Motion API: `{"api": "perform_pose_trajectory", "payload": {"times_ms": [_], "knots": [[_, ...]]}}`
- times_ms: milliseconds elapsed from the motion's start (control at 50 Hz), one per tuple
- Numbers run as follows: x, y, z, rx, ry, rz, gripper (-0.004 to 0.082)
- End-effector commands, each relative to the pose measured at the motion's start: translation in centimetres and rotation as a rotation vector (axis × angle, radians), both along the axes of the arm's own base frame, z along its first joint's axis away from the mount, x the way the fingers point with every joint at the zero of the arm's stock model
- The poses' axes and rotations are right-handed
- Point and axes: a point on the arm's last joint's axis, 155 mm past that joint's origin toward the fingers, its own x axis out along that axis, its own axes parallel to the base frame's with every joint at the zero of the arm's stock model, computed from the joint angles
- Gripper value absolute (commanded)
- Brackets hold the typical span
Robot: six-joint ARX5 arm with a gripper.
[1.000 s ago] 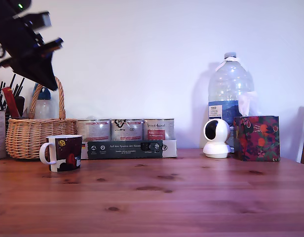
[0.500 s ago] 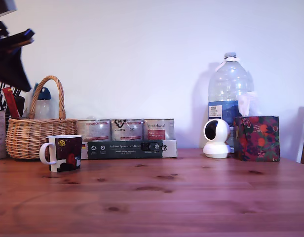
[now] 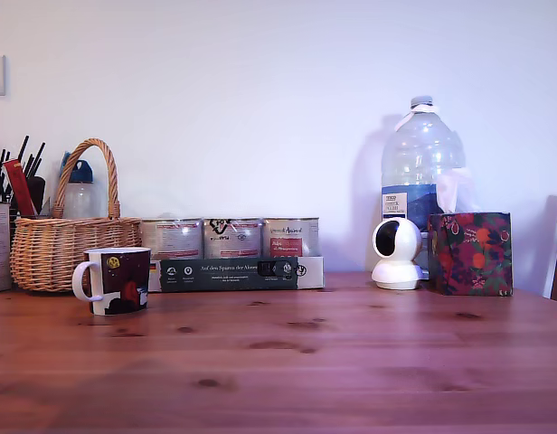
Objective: Pick up the coffee capsules from the table one by one and drop them inside the nearest coffee cup
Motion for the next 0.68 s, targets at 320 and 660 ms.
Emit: {"api": "perform_pose_trajectory", "payload": {"times_ms": [320,660], "knots": [[-3.9,0.9,-0.4,-0.05,-0.088,0.05,-0.0023],[-5.8,1.7,3.4,-0.079,-0.242,0.087,-0.0023]]}}
